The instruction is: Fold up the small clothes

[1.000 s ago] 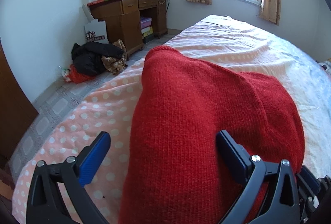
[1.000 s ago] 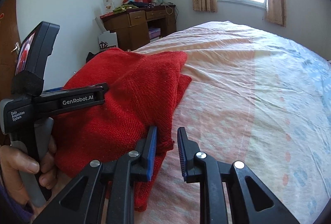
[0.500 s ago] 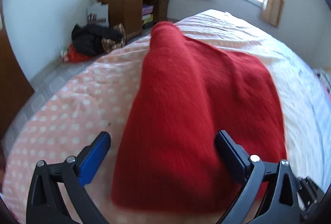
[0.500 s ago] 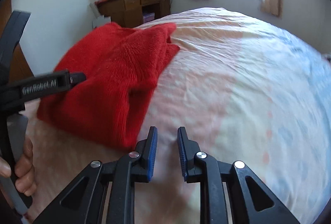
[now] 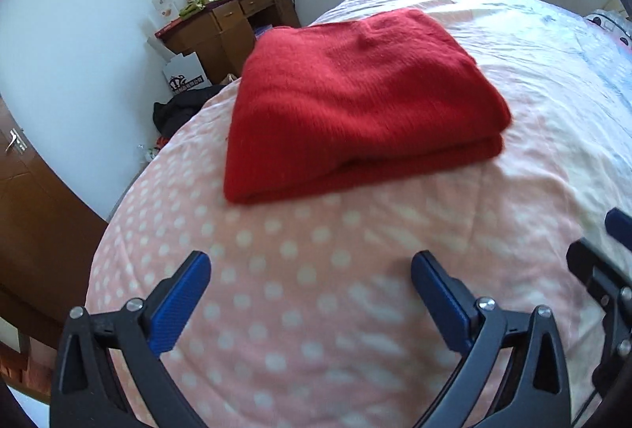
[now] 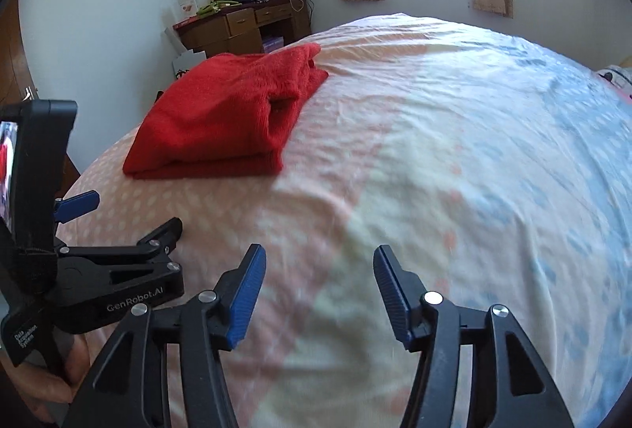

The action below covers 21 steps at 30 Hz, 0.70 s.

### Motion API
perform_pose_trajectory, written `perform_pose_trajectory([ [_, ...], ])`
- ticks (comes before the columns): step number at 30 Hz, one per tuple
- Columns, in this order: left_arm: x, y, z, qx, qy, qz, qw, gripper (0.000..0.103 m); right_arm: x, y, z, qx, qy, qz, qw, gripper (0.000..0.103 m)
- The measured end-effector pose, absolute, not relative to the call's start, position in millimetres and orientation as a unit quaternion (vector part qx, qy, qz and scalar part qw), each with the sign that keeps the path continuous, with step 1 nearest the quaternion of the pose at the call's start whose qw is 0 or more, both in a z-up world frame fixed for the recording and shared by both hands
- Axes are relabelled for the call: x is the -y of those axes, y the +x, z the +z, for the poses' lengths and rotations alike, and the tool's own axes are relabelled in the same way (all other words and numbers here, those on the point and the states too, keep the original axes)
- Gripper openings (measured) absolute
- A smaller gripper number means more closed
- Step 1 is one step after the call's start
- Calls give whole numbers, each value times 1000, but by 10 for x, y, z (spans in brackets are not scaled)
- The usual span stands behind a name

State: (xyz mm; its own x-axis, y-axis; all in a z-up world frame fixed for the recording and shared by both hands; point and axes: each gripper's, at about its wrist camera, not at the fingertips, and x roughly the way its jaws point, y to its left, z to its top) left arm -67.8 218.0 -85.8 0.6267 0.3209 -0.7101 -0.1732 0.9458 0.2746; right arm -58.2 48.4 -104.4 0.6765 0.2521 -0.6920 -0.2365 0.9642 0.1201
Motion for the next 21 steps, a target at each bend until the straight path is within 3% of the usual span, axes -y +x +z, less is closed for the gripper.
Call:
perform_pose_trajectory([
  [21,-1934,-1568,-891,-447,-3,63,893,103,-326,-1353,-784,-410,-12,71,909,58],
])
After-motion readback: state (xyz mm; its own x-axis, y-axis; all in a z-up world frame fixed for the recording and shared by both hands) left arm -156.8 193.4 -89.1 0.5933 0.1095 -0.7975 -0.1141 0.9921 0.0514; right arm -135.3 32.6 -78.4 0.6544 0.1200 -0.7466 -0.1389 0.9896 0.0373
